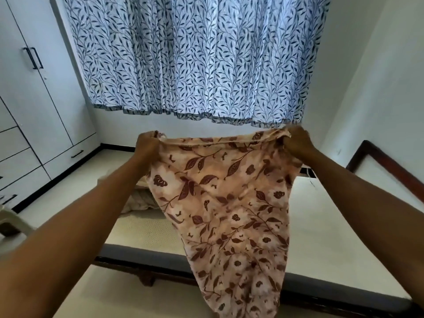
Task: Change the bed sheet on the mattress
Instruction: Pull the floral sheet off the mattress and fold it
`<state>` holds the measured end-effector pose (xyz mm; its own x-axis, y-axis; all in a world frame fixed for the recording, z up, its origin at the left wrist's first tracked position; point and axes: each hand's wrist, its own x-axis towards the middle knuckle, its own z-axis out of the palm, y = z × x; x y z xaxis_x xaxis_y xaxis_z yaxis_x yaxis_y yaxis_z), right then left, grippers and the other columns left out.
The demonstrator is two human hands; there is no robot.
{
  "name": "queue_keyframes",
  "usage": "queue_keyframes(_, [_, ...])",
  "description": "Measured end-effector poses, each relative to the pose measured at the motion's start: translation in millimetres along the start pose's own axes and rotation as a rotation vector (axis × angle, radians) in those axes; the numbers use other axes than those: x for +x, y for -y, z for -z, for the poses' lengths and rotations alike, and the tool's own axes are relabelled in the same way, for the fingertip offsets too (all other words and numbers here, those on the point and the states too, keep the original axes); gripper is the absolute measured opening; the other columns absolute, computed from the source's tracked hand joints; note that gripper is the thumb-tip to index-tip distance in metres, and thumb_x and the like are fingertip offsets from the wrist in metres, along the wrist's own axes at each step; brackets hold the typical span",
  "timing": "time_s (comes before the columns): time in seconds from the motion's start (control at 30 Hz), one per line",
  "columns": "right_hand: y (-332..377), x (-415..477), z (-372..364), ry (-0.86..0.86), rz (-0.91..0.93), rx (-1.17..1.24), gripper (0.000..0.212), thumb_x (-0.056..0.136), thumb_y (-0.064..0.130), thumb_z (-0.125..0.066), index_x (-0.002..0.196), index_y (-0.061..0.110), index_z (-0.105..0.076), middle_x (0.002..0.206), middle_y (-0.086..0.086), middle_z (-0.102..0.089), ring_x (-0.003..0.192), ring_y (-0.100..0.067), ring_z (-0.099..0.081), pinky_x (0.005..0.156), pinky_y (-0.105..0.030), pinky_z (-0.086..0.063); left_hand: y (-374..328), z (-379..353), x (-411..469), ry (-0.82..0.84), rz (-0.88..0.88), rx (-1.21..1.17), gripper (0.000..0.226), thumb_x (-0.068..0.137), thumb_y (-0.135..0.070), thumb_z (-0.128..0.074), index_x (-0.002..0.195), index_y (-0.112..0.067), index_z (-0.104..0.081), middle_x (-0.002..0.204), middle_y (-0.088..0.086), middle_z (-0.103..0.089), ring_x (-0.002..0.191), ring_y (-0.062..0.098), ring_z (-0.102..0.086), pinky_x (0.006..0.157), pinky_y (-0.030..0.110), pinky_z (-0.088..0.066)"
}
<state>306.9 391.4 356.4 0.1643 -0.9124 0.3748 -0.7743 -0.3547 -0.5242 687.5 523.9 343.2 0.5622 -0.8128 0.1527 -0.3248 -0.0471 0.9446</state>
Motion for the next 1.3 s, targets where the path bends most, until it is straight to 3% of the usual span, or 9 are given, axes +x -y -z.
queue_keyframes(0.2, [-9.8,-48.9,-6.0,1.027,-0.198,-0.165,0.042,0.080,0.050,-0.081,0.109,0.020,-0.072,0.102,-0.001,-0.077,0.091,-0.020,-0.074,0.071,-0.031,-0.060,14.5,17.9,-24.1,0.733,0.225,0.108,0.048,0.094,-0.043,-0.057,0.114,0.000,-0.070,0.102,0.020,-0.074,0.087,0.037,-0.069,0.077,0.039,-0.059])
queue_keyframes(0.27, [-19.9,-43.3,-7.2,1.036,-0.136,-0.453,0.056,0.062,0.048,-0.087,0.107,0.018,-0.073,0.099,0.000,-0.075,0.090,-0.020,-0.072,0.076,-0.037,-0.062,14.4,16.7,-35.0,0.915,0.217,0.357,0.055,0.086,-0.054,-0.061,0.122,-0.012,-0.066,0.112,0.015,-0.073,0.097,0.034,-0.071,0.089,0.045,-0.058])
queue_keyframes(0.37, [-31.6,-24.2,-5.2,0.468,-0.034,-0.622,0.029,0.073,0.034,-0.076,0.095,0.018,-0.070,0.100,-0.004,-0.072,0.092,-0.030,-0.069,0.073,-0.036,-0.056,17.1,-5.8,-59.0,0.994,0.112,0.947,0.037,0.088,-0.042,-0.073,0.117,-0.027,-0.055,0.109,-0.001,-0.064,0.098,0.019,-0.064,0.084,0.036,-0.058])
queue_keyframes(0.43, [-31.5,-15.8,-6.2,0.076,0.036,-0.396,0.014,0.084,0.031,-0.063,0.077,0.019,-0.064,0.091,-0.009,-0.069,0.086,-0.033,-0.067,0.069,-0.033,-0.048,24.0,-24.2,-64.7,0.942,0.062,1.145,0.019,0.094,-0.031,-0.068,0.108,-0.025,-0.057,0.102,-0.001,-0.064,0.088,0.014,-0.062,0.072,0.027,-0.056])
queue_keyframes(0.53, [-16.5,-8.9,-9.5,-0.008,0.163,-0.086,0.020,0.074,0.028,-0.050,0.063,0.014,-0.058,0.070,-0.010,-0.059,0.074,-0.034,-0.061,0.061,-0.034,-0.036,30.3,-27.9,-44.8,0.639,-0.071,1.244,0.018,0.096,-0.023,-0.059,0.108,-0.012,-0.067,0.101,0.007,-0.068,0.088,0.023,-0.061,0.073,0.030,-0.048])
queue_keyframes(0.83, [16.6,-51.4,-4.1,0.725,-0.022,0.325,0.035,0.089,0.034,-0.075,0.109,0.006,-0.070,0.102,-0.007,-0.077,0.092,-0.025,-0.075,0.079,-0.036,-0.061,-41.5,7.9,11.7,-0.194,-0.180,0.439,0.016,0.091,-0.009,-0.061,0.091,0.003,-0.071,0.074,0.018,-0.061,0.071,0.027,-0.060,0.063,0.035,-0.047])
queue_keyframes(0.97, [32.5,-54.9,3.5,1.092,-0.007,0.126,0.040,0.087,0.041,-0.078,0.112,0.011,-0.069,0.103,-0.006,-0.077,0.096,-0.026,-0.075,0.076,-0.034,-0.061,-52.0,19.4,20.8,-0.128,-0.216,0.224,0.015,0.087,-0.015,-0.065,0.094,-0.006,-0.075,0.080,0.012,-0.067,0.078,0.024,-0.066,0.062,0.033,-0.048])
queue_keyframes(1.17, [21.5,1.9,30.6,-0.049,0.017,-0.397,0.036,0.083,0.045,-0.059,0.089,0.011,-0.069,0.094,-0.015,-0.069,0.091,-0.037,-0.066,0.073,-0.037,-0.046,-25.1,18.1,-24.5,0.576,-0.280,0.638,0.024,0.089,-0.025,-0.076,0.069,-0.015,-0.067,0.059,-0.003,-0.062,0.053,0.016,-0.056,0.045,0.021,-0.042])
queue_keyframes(1.3, [17.7,6.8,34.1,-0.233,0.117,-0.333,0.019,0.078,0.026,-0.064,0.081,0.008,-0.069,0.088,-0.021,-0.067,0.086,-0.043,-0.067,0.070,-0.039,-0.052,-23.3,22.4,-13.0,0.531,-0.237,0.978,0.027,0.085,-0.030,-0.079,0.091,-0.006,-0.068,0.079,0.006,-0.063,0.071,0.019,-0.061,0.059,0.027,-0.048])
